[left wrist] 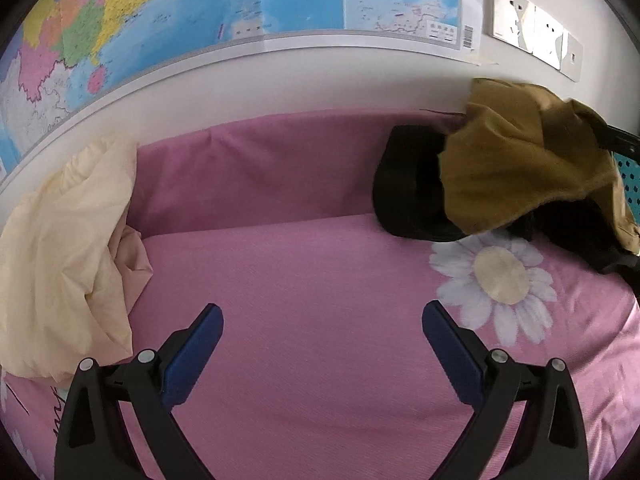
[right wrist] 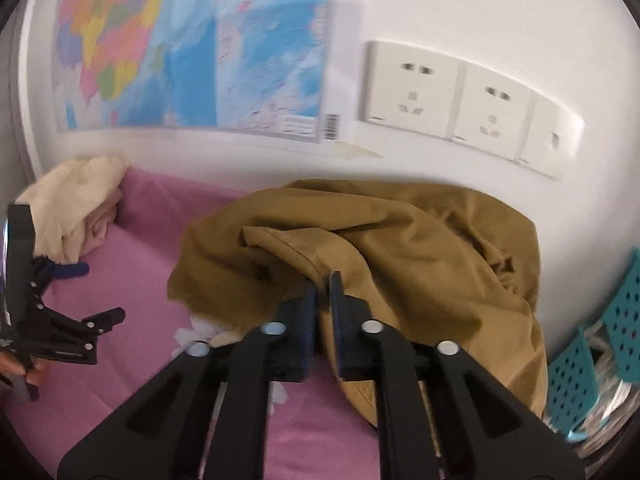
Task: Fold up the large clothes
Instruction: 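Grasp the mustard-brown shirt with the right gripper and lift it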
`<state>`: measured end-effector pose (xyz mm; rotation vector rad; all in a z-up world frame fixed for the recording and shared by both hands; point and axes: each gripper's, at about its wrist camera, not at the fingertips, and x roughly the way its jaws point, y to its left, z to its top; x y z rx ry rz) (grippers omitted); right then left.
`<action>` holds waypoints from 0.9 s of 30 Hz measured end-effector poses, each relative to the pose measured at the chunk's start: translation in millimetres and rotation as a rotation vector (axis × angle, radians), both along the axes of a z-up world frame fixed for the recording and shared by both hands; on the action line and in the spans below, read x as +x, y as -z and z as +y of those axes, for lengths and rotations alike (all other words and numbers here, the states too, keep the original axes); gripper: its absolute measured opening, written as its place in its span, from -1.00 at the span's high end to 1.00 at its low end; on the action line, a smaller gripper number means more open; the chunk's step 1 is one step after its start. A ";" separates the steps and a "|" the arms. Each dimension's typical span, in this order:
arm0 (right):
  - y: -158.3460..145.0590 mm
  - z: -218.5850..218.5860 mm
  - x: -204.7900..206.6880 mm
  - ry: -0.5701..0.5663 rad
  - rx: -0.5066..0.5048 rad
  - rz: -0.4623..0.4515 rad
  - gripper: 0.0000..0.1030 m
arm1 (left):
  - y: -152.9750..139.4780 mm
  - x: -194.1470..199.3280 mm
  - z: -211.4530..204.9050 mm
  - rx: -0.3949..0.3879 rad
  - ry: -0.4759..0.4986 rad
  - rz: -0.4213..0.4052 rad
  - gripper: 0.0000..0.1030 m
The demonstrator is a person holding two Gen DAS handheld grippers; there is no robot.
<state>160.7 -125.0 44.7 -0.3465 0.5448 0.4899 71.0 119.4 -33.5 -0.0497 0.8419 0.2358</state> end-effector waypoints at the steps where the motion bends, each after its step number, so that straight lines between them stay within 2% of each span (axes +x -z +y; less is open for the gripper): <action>1: 4.6 7.2 1.3 0.009 -0.070 -0.031 -0.10 | 1.6 2.1 1.1 0.005 0.000 0.005 -0.88; 2: 16.6 25.7 3.2 0.009 -0.195 -0.095 -0.33 | 3.0 4.4 1.9 0.013 0.000 0.010 -0.88; 4: 34.6 45.4 11.1 0.009 -0.334 -0.137 -0.29 | 5.4 7.6 3.5 0.032 -0.003 0.016 -0.88; 7: 55.5 63.6 22.3 -0.028 -0.443 -0.156 -0.45 | 7.3 8.4 6.0 0.044 -0.007 0.015 -0.88; 9: 62.9 74.9 32.0 -0.017 -0.483 -0.215 -0.44 | 9.0 10.9 7.4 0.050 -0.008 0.017 -0.88; 10: 63.4 77.2 36.6 -0.015 -0.486 -0.226 -0.20 | 10.1 12.2 9.0 0.053 -0.009 0.020 -0.88; 11: 62.9 79.7 40.5 -0.015 -0.481 -0.221 0.55 | 11.1 13.6 10.3 0.056 -0.008 0.022 -0.88; 12: 57.7 79.1 46.4 -0.014 -0.455 -0.193 0.83 | 11.0 14.9 12.1 0.060 -0.008 0.021 -0.88; 13: 51.3 75.8 48.5 -0.011 -0.420 -0.172 0.86 | 9.9 15.7 14.2 0.060 -0.006 0.015 -0.88; 15: 28.1 61.8 46.9 -0.023 -0.308 -0.134 0.88 | 7.0 16.2 16.1 0.060 0.010 -0.010 -0.88; 18: -28.8 15.0 36.1 0.016 -0.087 -0.119 0.90 | -4.1 21.9 12.4 0.053 0.082 -0.085 -0.88; 20: -73.5 -31.9 26.3 0.078 0.086 -0.126 0.91 | -14.1 27.7 3.0 0.053 0.141 -0.136 -0.88; 22: -102.3 -72.3 18.7 0.130 0.197 -0.143 0.91 | -26.3 34.7 -12.6 0.053 0.218 -0.192 -0.88; 24: -128.9 -112.8 9.9 0.185 0.287 -0.154 0.91 | -38.7 44.0 -39.0 0.054 0.322 -0.259 -0.88; 25: -139.7 -124.2 8.6 0.199 0.306 -0.161 0.91 | -43.0 48.2 -49.7 0.058 0.351 -0.281 -0.88; 27: -155.4 -146.1 -2.4 0.218 0.350 -0.186 0.91 | -49.9 58.1 -76.1 0.024 0.473 -0.321 -0.88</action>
